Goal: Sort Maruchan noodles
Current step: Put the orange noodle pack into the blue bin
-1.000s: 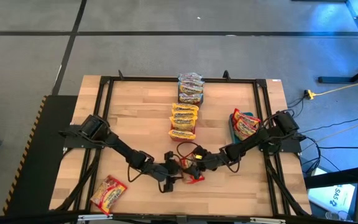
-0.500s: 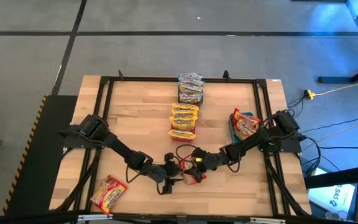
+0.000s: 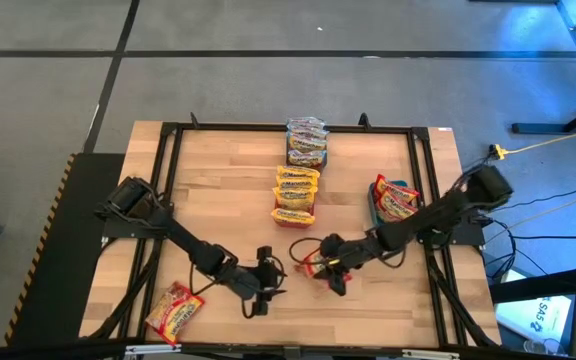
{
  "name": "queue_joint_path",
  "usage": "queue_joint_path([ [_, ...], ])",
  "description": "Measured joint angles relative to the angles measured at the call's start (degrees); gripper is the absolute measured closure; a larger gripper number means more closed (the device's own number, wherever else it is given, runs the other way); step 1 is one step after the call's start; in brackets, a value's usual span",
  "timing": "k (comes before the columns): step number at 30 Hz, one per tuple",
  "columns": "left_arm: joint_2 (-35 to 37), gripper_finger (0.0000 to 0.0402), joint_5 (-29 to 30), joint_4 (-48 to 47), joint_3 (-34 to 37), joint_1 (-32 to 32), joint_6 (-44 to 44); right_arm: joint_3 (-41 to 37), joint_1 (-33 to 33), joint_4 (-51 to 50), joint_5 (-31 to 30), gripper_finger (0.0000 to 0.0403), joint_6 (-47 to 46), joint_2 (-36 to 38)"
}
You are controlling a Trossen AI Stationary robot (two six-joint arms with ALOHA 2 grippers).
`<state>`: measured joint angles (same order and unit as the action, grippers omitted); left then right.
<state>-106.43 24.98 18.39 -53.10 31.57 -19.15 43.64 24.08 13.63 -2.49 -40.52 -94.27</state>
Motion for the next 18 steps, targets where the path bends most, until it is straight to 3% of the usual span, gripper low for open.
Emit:
queue_joint_path([
  [5, 0.0, 0.0209, 0.0, 0.09, 0.0, 0.08, 0.1, 0.0, 0.0, -16.0, -0.51, 0.0275, 2.05, 10.94],
  [10, 0.0, 0.0209, -0.05, 0.32, 0.0, 0.07, 0.21, -0.02, 1.44, -34.38, -5.37, 0.026, 1.96, 23.48],
  [18, 0.0, 0.0209, -0.05, 0.52, 0.0, -0.17, 0.23, -0.02, 2.95, -59.37, -10.52, 0.0273, 3.7, 43.25],
])
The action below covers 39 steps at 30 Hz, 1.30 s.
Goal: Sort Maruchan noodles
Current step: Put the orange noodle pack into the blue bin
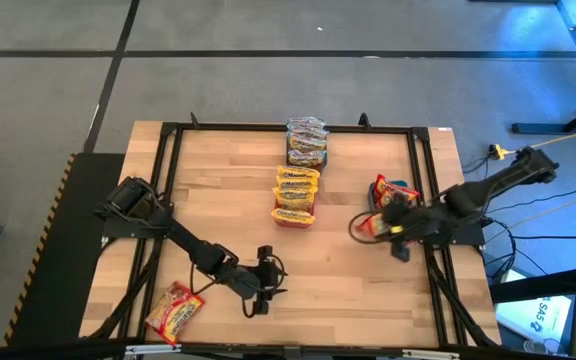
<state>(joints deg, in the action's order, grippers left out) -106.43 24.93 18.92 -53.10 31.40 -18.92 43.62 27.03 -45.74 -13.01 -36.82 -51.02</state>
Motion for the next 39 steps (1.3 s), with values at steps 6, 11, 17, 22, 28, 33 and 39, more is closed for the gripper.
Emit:
queue_joint_path([
  [6, 0.0, 0.0209, 0.0, 0.2, 0.0, -0.25, 0.0, 0.0, -0.04, -17.82, -0.5, 0.0259, -0.36, 5.63],
  [11, 0.0, 0.0209, 0.07, 0.2, 0.0, -1.07, 0.0, 0.0, -0.04, -23.02, -2.64, 0.0269, 4.65, 4.85],
  [17, -0.02, 0.0209, -0.29, 1.33, -0.02, -1.92, -0.42, -1.01, -0.04, -23.06, -5.46, 0.0267, 10.81, -0.96],
  [22, -0.02, 0.0209, -0.48, 1.66, -0.02, -2.27, -0.21, -3.71, -0.76, -22.69, -3.17, 0.0266, 12.79, -6.19],
  [28, -0.02, 0.0209, -0.52, 1.68, -0.02, -2.25, 0.02, -4.9, -6.24, -19.74, 3.6, 0.0265, 13.1, -11.31],
  [33, -0.04, 0.0209, -0.59, 1.47, -0.02, -2.25, 0.04, -4.83, -12.47, -19.87, 4.01, 0.0265, 13.75, -14.64],
  [39, -0.04, 0.0209, -0.59, 1.22, -0.02, -2.25, 0.07, -4.81, -16.86, -19.79, 5.08, 0.0265, 16.94, -17.38],
])
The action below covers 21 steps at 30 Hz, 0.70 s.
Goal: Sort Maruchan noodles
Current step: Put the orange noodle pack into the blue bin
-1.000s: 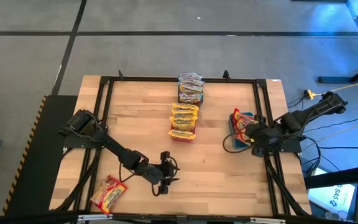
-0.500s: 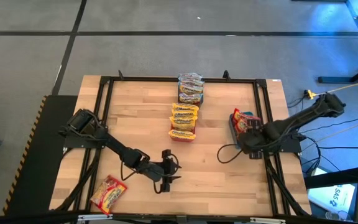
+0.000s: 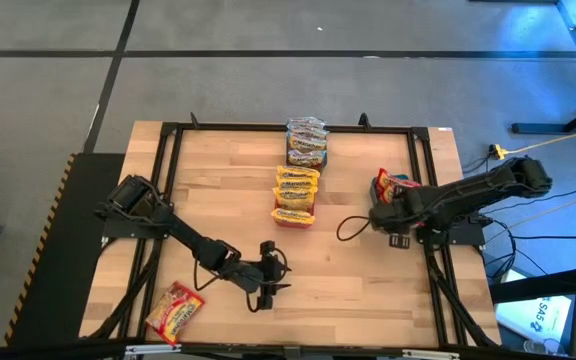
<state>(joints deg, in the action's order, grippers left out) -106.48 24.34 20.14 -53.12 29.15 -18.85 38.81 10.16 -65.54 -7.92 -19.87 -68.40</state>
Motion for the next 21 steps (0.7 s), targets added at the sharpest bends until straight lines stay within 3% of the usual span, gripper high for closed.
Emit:
queue_joint_path([
  [8, 0.0, 0.0209, -0.25, -0.05, 0.0, 0.0, 0.04, 0.04, -2.84, 0.12, -0.02, 0.0258, 0.85, -2.44],
  [17, 0.0, 0.0209, -1.92, -0.04, 0.0, 0.0, 0.04, 0.9, -2.72, -0.75, -0.56, 0.0156, 0.92, -2.76],
  [21, 0.0, 0.0209, -2.07, -0.04, 0.0, 0.0, 0.04, 2.84, -2.72, -1.99, -0.5, 0.013, 0.96, -2.76],
])
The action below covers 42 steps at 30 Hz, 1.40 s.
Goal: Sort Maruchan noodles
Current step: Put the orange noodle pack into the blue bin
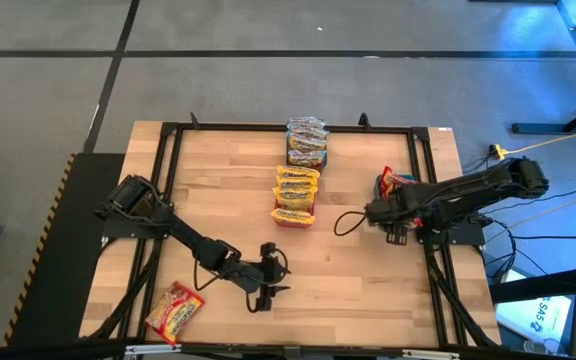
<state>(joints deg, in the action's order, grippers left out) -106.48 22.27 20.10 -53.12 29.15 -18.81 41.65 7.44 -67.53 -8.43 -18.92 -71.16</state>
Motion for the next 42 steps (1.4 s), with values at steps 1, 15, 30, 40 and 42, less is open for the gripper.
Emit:
queue_joint_path([
  [1, 0.0, 0.0209, -0.45, 0.0, 0.0, 0.0, 0.0, 0.74, 0.0, -0.79, -0.02, 0.0127, -0.12, 0.0],
  [15, -0.02, 0.0209, -0.82, 0.0, 0.0, -0.02, -0.02, 7.79, 0.07, -13.66, -9.07, 0.0123, -7.44, 0.04],
  [30, 2.6, 0.0209, -1.13, -2.19, -0.34, -0.74, -5.38, 10.61, 1.14, -15.31, -14.12, 0.0123, -12.62, 0.02],
  [40, 18.65, 0.0209, -8.46, -45.15, -7.15, 2.7, -27.4, 16.47, 16.0, -6.68, -20.13, 0.0123, -20.33, 0.17],
  [42, 20.41, 0.0209, -13.45, -53.15, -8.49, 4.93, -38.11, 15.5, 19.56, 0.41, -23.43, 0.0123, -20.4, 0.17],
])
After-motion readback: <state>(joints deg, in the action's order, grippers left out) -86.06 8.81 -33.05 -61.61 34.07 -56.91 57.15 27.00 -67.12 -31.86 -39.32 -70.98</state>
